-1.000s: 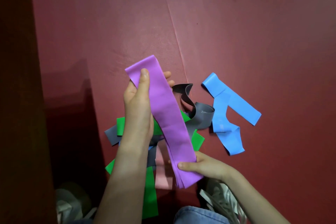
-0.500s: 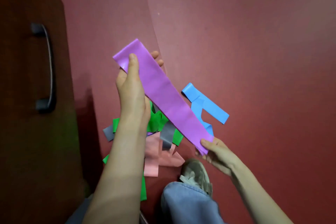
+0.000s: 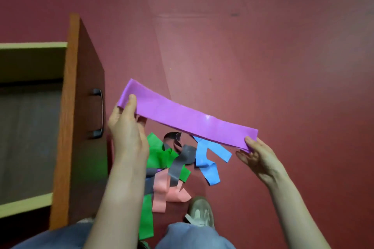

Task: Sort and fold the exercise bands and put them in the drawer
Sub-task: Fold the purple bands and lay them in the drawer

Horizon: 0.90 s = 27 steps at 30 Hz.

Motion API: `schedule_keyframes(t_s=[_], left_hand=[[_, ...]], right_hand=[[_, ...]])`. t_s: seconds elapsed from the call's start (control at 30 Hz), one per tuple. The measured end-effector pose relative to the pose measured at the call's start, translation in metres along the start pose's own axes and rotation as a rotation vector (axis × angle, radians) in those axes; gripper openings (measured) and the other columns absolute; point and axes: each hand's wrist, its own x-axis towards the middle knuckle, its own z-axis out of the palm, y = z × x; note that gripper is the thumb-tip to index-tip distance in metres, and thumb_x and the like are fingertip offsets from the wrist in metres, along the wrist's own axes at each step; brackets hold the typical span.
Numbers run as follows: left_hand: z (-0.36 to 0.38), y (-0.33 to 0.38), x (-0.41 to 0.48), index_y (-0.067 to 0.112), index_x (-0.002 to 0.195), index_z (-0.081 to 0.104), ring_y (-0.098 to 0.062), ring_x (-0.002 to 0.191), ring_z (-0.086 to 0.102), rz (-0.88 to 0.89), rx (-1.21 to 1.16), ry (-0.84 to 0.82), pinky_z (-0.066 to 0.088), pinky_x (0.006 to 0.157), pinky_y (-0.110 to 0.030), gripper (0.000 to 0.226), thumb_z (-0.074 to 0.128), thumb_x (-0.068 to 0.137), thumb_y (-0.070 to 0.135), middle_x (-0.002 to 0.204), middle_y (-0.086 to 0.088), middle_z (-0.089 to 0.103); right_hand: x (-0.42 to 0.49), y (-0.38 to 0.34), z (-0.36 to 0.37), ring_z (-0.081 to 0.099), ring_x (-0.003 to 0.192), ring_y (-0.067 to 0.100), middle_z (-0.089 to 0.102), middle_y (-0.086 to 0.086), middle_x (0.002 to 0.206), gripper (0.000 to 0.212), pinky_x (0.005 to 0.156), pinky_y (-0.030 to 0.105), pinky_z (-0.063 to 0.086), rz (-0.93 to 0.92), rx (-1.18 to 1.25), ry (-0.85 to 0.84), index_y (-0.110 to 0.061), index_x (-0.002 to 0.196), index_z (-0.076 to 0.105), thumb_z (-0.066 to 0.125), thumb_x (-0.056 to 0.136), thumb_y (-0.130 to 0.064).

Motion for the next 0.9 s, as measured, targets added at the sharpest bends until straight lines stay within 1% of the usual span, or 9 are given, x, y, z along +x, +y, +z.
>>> schedule_keyframes(t_s=[0.07,0.2,0.33,0.37,0.43,0.5,0.73,0.83,0.9], left_hand=[[-0.009,0.024,-0.012,0.022,0.079,0.057,0.006,0.051,0.059,0.036,0.057,0.012,0.051,0.058,-0.014,0.024,0.049,0.088,0.001,0.047,0.017,0.063],[-0.032,0.073,-0.029,0.023,0.074,0.057,0.004,0.045,0.058,0.103,0.237,-0.057,0.045,0.043,-0.01,0.026,0.053,0.083,-0.001,0.052,0.012,0.063],[-0.067,0.119,-0.034,0.018,0.073,0.057,0.0,0.042,0.059,0.084,0.382,-0.124,0.049,0.044,-0.011,0.024,0.052,0.082,-0.004,0.047,0.006,0.064],[-0.076,0.128,-0.033,0.016,0.073,0.057,-0.001,0.042,0.059,0.075,0.4,-0.123,0.05,0.045,-0.011,0.024,0.052,0.082,-0.005,0.044,0.007,0.064],[-0.096,0.145,-0.031,0.014,0.073,0.057,-0.001,0.044,0.061,0.06,0.419,-0.1,0.052,0.048,-0.012,0.023,0.052,0.082,-0.007,0.042,0.008,0.063],[-0.116,0.16,-0.028,0.012,0.075,0.057,-0.001,0.045,0.062,0.052,0.423,-0.065,0.053,0.049,-0.013,0.021,0.053,0.081,-0.007,0.043,0.007,0.064],[-0.167,0.21,-0.008,0.009,0.075,0.056,-0.012,0.054,0.065,0.079,0.487,0.01,0.053,0.049,-0.013,0.019,0.054,0.081,-0.008,0.054,-0.003,0.067],[-0.19,0.232,0.01,0.01,0.073,0.052,-0.017,0.068,0.056,0.083,0.688,0.039,0.051,0.048,-0.012,0.02,0.054,0.082,-0.008,0.075,-0.01,0.056],[-0.206,0.242,0.025,0.011,0.071,0.05,-0.021,0.069,0.054,0.129,0.897,0.102,0.053,0.052,-0.023,0.02,0.055,0.081,-0.006,0.079,-0.012,0.055]], right_hand=[[-0.016,-0.017,0.009,0.059,0.045,-0.001,0.066,-0.005,0.052,0.06,0.052,0.017,0.055,-0.053,-0.03,-0.039,-0.014,0.085,0.062,0.087,0.036,-0.038],[-0.04,-0.036,0.023,0.063,0.052,0.003,0.07,-0.004,0.062,0.083,0.053,0.017,0.055,-0.087,-0.085,-0.12,-0.012,0.087,0.065,0.091,0.015,-0.045],[-0.063,-0.044,0.047,0.065,0.057,0.005,0.072,-0.004,0.068,0.082,0.056,0.017,0.055,-0.141,-0.175,-0.169,-0.01,0.091,0.065,0.09,0.022,-0.047],[-0.067,-0.045,0.054,0.064,0.057,0.004,0.071,-0.005,0.068,0.074,0.056,0.017,0.055,-0.151,-0.208,-0.182,-0.009,0.093,0.065,0.089,0.033,-0.044],[-0.074,-0.044,0.073,0.062,0.055,0.003,0.07,-0.007,0.065,0.036,0.054,0.016,0.054,-0.148,-0.259,-0.209,-0.007,0.098,0.063,0.075,0.07,-0.025],[-0.078,-0.04,0.093,0.06,0.051,0.002,0.068,-0.008,0.061,0.012,0.051,0.015,0.053,-0.143,-0.303,-0.209,-0.008,0.095,0.063,0.057,0.085,-0.007],[-0.084,-0.022,0.17,0.059,0.044,0.005,0.065,-0.004,0.057,0.008,0.052,0.013,0.054,-0.115,-0.381,-0.247,-0.005,0.088,0.063,0.056,0.086,-0.002],[-0.084,-0.012,0.206,0.06,0.045,0.006,0.061,0.006,0.071,0.012,0.053,0.014,0.054,-0.101,-0.393,-0.289,0.0,0.096,0.061,0.056,0.085,-0.002],[-0.084,-0.003,0.228,0.06,0.045,0.007,0.059,0.008,0.074,0.016,0.053,0.014,0.054,-0.087,-0.417,-0.312,0.001,0.101,0.059,0.057,0.085,-0.002]])
